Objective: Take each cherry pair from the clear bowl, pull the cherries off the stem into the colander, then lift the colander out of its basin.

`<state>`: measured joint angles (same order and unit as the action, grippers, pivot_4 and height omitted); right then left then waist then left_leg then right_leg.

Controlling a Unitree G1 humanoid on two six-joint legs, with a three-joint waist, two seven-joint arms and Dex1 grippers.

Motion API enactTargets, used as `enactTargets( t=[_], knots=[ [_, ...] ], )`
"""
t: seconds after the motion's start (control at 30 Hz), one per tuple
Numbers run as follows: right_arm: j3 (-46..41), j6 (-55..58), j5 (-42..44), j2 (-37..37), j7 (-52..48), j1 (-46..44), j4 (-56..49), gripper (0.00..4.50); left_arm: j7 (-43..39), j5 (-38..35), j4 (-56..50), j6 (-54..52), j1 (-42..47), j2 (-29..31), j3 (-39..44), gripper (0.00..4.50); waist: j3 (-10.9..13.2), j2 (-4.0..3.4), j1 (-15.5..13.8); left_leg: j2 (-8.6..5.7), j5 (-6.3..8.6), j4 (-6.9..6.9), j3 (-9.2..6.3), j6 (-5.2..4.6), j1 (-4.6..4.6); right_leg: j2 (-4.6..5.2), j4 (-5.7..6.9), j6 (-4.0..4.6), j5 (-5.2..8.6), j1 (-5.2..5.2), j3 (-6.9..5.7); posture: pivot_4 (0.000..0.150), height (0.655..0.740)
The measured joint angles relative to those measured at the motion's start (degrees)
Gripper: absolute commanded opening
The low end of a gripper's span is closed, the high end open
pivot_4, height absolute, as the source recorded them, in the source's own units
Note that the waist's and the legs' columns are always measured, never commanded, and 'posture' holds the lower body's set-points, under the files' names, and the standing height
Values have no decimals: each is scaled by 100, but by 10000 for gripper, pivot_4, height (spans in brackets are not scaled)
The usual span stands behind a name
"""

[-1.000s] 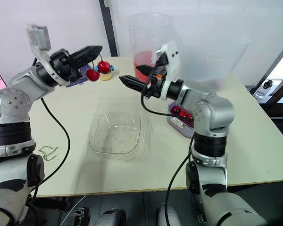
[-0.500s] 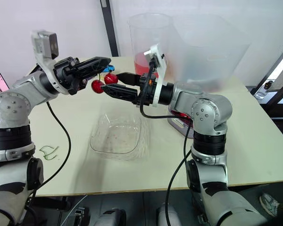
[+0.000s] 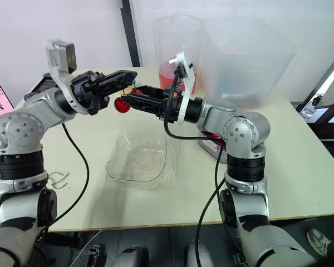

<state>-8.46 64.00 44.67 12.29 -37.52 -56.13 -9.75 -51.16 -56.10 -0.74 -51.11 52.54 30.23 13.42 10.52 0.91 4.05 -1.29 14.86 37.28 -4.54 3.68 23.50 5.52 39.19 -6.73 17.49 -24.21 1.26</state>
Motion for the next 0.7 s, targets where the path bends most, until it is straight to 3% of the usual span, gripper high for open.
enactTargets(
  t=[0.03, 0.1, 0.7],
  knots=[
    [10, -13, 11, 0, 20, 6, 1, 19844, 9, 0, -1, 7, 0, -1, -24, 0, 0, 0, 0, 0, 0, 0, 0, 0, 0, 0, 0, 0, 0, 0, 0, 1500, 7337],
    [16, -31, 21, 5, 68, 18, 8, 10897, 32, -1, -1, 16, 0, -24, -31, 0, 0, 0, 1, 0, 0, 0, 0, 0, 0, 0, 0, 0, 0, 0, 0, 1500, 7337],
    [437, 195, 359, 670, -110, 284, -39, 10897, 39, 0, -14, 16, -115, -42, -169, 0, 0, 0, -2, 0, 0, 0, 1, -1, 0, 0, -1, 0, 0, 1, 0, 1500, 7337]
  ],
)
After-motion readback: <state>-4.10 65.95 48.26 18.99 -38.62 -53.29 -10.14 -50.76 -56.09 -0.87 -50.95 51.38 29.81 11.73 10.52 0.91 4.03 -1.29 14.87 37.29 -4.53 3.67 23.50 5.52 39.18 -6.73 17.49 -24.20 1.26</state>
